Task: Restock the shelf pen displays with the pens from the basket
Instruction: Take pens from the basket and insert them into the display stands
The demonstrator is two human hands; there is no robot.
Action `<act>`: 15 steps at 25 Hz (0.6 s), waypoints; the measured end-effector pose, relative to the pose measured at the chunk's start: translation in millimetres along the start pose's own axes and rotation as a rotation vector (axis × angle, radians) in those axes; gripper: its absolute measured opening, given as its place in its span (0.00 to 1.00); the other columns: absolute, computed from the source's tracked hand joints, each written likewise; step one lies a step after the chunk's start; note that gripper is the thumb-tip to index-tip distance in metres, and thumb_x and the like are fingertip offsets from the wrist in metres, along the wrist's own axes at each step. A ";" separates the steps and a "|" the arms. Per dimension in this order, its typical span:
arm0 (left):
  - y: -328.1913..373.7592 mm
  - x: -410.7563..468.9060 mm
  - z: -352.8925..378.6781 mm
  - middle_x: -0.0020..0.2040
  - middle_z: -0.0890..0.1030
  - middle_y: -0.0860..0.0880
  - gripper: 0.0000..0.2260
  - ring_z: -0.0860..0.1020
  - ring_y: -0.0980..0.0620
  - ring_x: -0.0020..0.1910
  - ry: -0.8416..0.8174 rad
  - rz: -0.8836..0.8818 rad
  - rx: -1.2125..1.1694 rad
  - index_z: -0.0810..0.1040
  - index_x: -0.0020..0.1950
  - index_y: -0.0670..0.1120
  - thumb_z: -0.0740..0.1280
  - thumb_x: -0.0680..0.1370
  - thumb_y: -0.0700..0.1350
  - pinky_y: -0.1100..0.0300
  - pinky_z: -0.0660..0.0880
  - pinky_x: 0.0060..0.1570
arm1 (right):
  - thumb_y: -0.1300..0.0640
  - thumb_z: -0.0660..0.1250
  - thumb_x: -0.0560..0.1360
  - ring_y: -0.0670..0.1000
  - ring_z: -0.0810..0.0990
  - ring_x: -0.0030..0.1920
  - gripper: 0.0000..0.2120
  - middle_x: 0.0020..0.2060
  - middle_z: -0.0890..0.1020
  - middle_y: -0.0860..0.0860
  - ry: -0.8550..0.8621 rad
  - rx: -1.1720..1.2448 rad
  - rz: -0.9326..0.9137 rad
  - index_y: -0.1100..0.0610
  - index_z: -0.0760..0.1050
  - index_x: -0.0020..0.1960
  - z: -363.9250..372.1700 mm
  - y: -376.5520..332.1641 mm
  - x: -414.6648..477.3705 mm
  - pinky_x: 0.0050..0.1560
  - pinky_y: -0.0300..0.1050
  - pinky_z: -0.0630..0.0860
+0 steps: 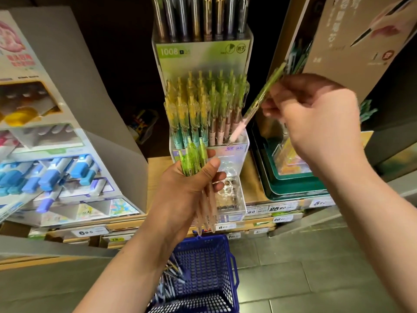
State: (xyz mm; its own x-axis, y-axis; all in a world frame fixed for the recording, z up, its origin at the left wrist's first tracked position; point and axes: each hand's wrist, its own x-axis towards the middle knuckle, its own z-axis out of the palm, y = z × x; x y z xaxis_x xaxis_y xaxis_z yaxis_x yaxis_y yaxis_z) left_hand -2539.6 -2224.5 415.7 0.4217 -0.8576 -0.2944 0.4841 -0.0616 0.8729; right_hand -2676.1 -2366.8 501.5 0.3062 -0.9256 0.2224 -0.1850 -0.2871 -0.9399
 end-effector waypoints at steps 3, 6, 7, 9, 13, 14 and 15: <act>-1.9 0.5 0.3 0.41 0.81 0.42 0.15 0.81 0.47 0.40 -0.016 -0.012 -0.045 0.82 0.57 0.40 0.74 0.73 0.44 0.57 0.81 0.42 | 0.59 0.68 0.79 0.47 0.87 0.41 0.03 0.39 0.86 0.48 0.076 0.010 -0.113 0.55 0.81 0.50 -6.1 -5.6 11.2 0.49 0.45 0.84; -3.1 0.1 1.7 0.42 0.80 0.41 0.15 0.81 0.48 0.38 -0.018 -0.009 -0.072 0.80 0.56 0.38 0.74 0.73 0.44 0.57 0.81 0.40 | 0.59 0.69 0.79 0.46 0.86 0.41 0.04 0.40 0.86 0.47 0.046 -0.038 -0.148 0.56 0.82 0.52 1.1 -5.6 14.4 0.48 0.42 0.83; -3.8 0.3 1.7 0.43 0.81 0.41 0.14 0.81 0.48 0.38 -0.015 -0.005 -0.078 0.79 0.55 0.38 0.74 0.73 0.43 0.57 0.81 0.39 | 0.59 0.69 0.79 0.47 0.86 0.42 0.04 0.40 0.86 0.47 0.024 -0.061 -0.149 0.54 0.82 0.52 3.9 -4.2 15.1 0.50 0.46 0.83; -6.2 0.9 1.2 0.45 0.83 0.41 0.11 0.82 0.48 0.39 -0.011 0.001 -0.074 0.79 0.53 0.40 0.73 0.73 0.43 0.56 0.82 0.40 | 0.57 0.69 0.78 0.50 0.86 0.44 0.04 0.42 0.87 0.49 -0.023 -0.138 -0.169 0.52 0.81 0.52 9.0 1.0 15.8 0.52 0.52 0.82; -8.5 1.2 -1.6 0.49 0.85 0.42 0.09 0.83 0.48 0.42 -0.003 -0.008 -0.029 0.80 0.55 0.43 0.72 0.77 0.44 0.54 0.81 0.43 | 0.54 0.70 0.77 0.44 0.83 0.44 0.08 0.43 0.84 0.44 -0.119 -0.429 -0.260 0.51 0.83 0.56 18.3 11.4 13.4 0.52 0.33 0.77; -8.4 1.0 -1.9 0.50 0.86 0.42 0.09 0.83 0.48 0.42 -0.005 -0.011 -0.010 0.80 0.56 0.43 0.72 0.77 0.44 0.54 0.81 0.44 | 0.55 0.70 0.77 0.42 0.82 0.43 0.08 0.42 0.82 0.42 -0.133 -0.474 -0.259 0.51 0.83 0.56 20.6 13.4 11.6 0.48 0.26 0.72; -8.1 1.3 -1.3 0.50 0.86 0.42 0.09 0.83 0.49 0.42 -0.010 -0.012 0.002 0.80 0.56 0.44 0.72 0.78 0.45 0.54 0.80 0.44 | 0.56 0.70 0.77 0.41 0.80 0.43 0.08 0.41 0.81 0.42 -0.140 -0.498 -0.247 0.51 0.83 0.56 22.4 14.9 10.5 0.47 0.23 0.69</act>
State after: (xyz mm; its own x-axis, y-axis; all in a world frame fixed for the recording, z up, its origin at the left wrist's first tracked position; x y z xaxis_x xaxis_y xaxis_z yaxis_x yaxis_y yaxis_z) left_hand -2542.0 -2224.4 407.8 0.4083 -0.8616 -0.3015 0.4875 -0.0734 0.8700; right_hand -2654.8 -2375.3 484.0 0.5104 -0.7848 0.3514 -0.4996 -0.6033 -0.6217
